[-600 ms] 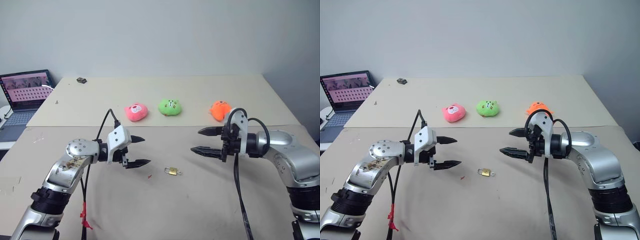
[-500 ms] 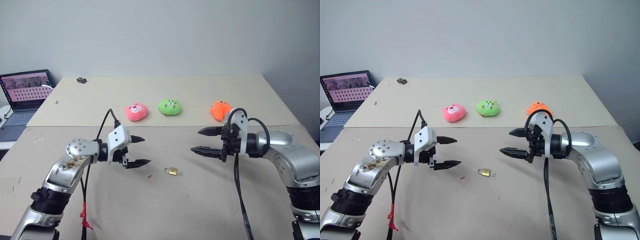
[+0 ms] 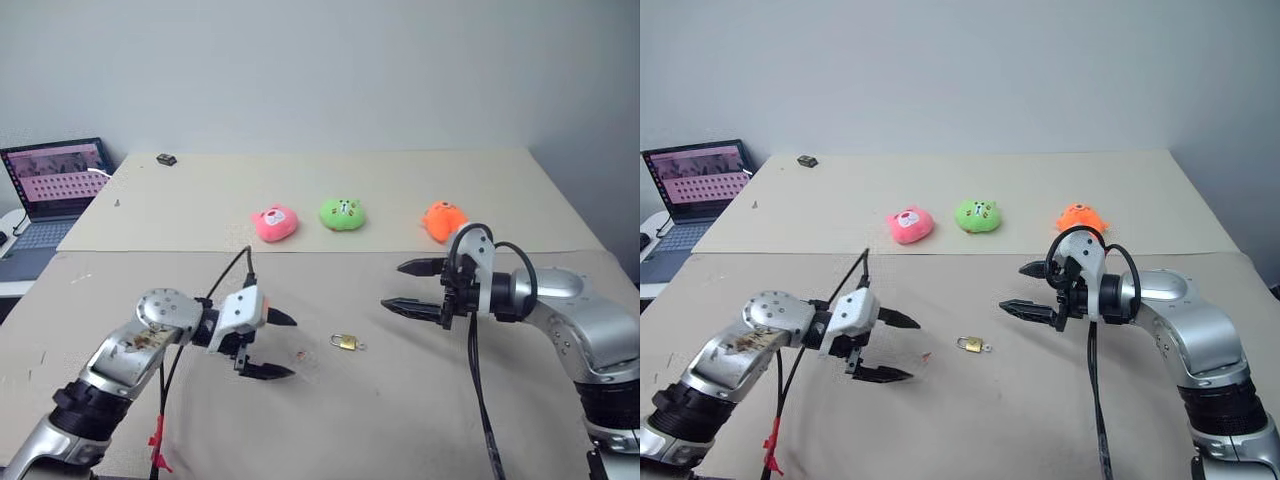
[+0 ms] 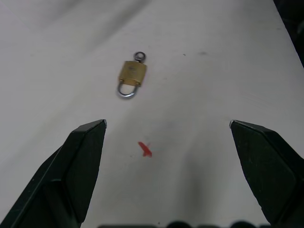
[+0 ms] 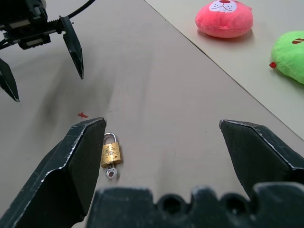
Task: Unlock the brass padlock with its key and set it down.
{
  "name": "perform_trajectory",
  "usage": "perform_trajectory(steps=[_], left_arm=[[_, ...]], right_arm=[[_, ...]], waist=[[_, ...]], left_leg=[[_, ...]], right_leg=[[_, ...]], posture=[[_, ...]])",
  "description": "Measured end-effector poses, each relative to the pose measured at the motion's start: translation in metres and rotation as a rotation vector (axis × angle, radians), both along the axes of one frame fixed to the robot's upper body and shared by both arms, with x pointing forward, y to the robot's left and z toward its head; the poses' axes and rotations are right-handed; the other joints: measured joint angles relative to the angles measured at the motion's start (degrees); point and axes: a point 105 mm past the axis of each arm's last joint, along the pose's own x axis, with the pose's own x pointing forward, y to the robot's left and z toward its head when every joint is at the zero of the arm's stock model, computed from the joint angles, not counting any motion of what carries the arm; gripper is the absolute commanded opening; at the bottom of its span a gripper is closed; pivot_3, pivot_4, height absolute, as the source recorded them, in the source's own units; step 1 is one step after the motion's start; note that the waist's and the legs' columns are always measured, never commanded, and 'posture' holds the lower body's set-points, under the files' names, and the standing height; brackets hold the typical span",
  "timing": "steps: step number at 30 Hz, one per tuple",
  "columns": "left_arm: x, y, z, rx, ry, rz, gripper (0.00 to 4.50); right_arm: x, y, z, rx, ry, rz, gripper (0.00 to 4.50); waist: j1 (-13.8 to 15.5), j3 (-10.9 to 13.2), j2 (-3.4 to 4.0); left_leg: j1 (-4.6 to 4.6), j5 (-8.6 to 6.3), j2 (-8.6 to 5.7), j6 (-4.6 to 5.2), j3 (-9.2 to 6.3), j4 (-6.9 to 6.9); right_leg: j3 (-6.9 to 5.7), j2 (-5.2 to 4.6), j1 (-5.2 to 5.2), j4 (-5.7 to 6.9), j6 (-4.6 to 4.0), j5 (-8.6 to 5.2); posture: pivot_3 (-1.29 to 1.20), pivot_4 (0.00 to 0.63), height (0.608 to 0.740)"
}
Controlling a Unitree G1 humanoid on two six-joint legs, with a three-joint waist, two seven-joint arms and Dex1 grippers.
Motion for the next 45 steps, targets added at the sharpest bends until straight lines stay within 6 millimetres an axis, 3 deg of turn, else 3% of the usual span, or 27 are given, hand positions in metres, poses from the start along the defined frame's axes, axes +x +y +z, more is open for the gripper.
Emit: perform_trajectory(steps=[8, 12, 20, 45], left_arm=[[0.018, -0.037, -0.021, -0.043, -0.105, -0.068, 4.42], [0.025, -0.046, -0.022, -0.078, -0.119, -0.090, 4.42], [0.026, -0.051, -0.037, -0.093, -0.072, -0.111, 4.42], [0.038, -0.065, -0.044, -0.102, -0.106, -0.150, 4.42]], right_arm=[[-0.004, -0.001, -0.002, -0.005, 0.004, -0.052, 4.50], [-0.004, -0.004, 0.003, -0.015, -0.016, -0.089, 4.50], [-0.008, -0.004, 0.002, -0.010, -0.008, -0.113, 4.50], [-0.010, -0.014, -0.003, -0.028, 0.001, -0.166, 4.50]], waist=[[0.5, 0.0, 0.00], [0.4, 0.0, 0.02], [0.2, 0.0, 0.01], [-0.1, 0.0, 0.01]], left_leg=[[-0.22, 0.00, -0.03, 0.01, 0.01, 0.02], [-0.22, -0.02, -0.02, 0.04, 0.00, 0.00], [-0.25, -0.04, -0.03, 0.07, 0.00, 0.04], [-0.24, -0.02, -0.05, 0.09, -0.01, 0.02]], right_leg=[[0.04, 0.01, 0.03, -0.05, -0.01, 0.01], [0.04, 0.02, 0.04, 0.00, -0.01, 0.01], [0.05, 0.03, 0.04, 0.02, 0.00, 0.00], [0.05, 0.04, 0.05, 0.02, 0.01, -0.01]], posture=[[0.00, 0.150, 0.650], [0.00, 0.150, 0.650], [0.00, 0.150, 0.650], [0.00, 0.150, 0.650]])
